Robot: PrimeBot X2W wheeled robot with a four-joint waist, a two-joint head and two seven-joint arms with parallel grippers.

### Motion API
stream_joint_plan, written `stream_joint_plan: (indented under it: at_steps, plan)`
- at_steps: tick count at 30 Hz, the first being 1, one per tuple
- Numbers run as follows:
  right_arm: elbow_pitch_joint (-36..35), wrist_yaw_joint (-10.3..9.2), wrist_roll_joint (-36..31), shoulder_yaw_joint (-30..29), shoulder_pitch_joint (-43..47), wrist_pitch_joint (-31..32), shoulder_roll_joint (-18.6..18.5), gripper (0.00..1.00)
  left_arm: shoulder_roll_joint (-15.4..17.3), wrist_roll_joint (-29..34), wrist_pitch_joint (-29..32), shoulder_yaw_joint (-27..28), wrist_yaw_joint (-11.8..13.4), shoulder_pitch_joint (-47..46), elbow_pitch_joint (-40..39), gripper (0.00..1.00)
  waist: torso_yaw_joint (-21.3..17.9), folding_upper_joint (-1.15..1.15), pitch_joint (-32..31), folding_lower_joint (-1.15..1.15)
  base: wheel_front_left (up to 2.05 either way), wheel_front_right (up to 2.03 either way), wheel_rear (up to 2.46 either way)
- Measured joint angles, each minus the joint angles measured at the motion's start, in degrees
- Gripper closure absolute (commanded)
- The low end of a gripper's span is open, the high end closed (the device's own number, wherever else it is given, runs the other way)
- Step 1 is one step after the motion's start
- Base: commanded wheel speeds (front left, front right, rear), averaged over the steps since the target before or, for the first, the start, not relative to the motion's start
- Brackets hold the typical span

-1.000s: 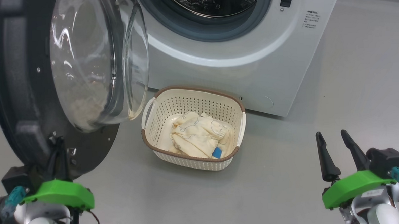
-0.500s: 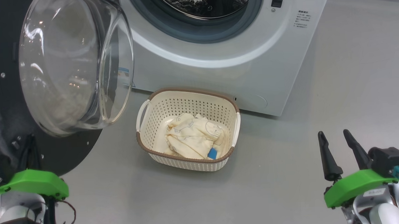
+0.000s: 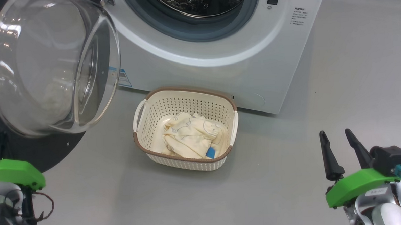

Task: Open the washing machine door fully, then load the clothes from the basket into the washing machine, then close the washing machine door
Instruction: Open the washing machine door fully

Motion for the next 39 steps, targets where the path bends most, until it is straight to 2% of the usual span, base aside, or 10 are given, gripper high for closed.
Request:
stream_joint_plan:
  at_steps: [14, 22, 30, 39]
  plan:
    - [-0.32, 0.00, -0.48, 0.05, -1.25, 0.46, 0.01, 0.00, 1.36, 0.01, -1.52, 0.75, -1.94, -8.51, 11.94, 1.00, -1.31, 0.00, 1.36, 0.00, 0.00, 0.00, 0.00]
    - [-0.30, 0.00, -0.47, 0.07, -1.24, 0.44, 0.01, 0.00, 1.42, 0.10, -2.01, 2.01, -2.52, -9.39, 13.32, 1.00, -1.92, 0.00, 1.63, 0.00, 0.00, 0.00, 0.00]
    - [-0.10, 0.00, -0.44, -0.11, -1.25, 0.29, 0.01, 0.00, 0.64, 1.98, -2.02, 5.84, -2.97, -6.37, 4.14, 1.00, -2.16, 0.00, 1.54, 0.00, 0.00, 0.00, 0.00]
    - [0.36, 0.00, -0.42, -0.29, -1.24, -0.14, 0.01, 0.00, -3.45, 5.12, -2.03, 8.23, -3.03, 5.13, -9.50, 1.00, -2.54, 0.00, 0.88, 0.00, 0.00, 0.00, 0.00]
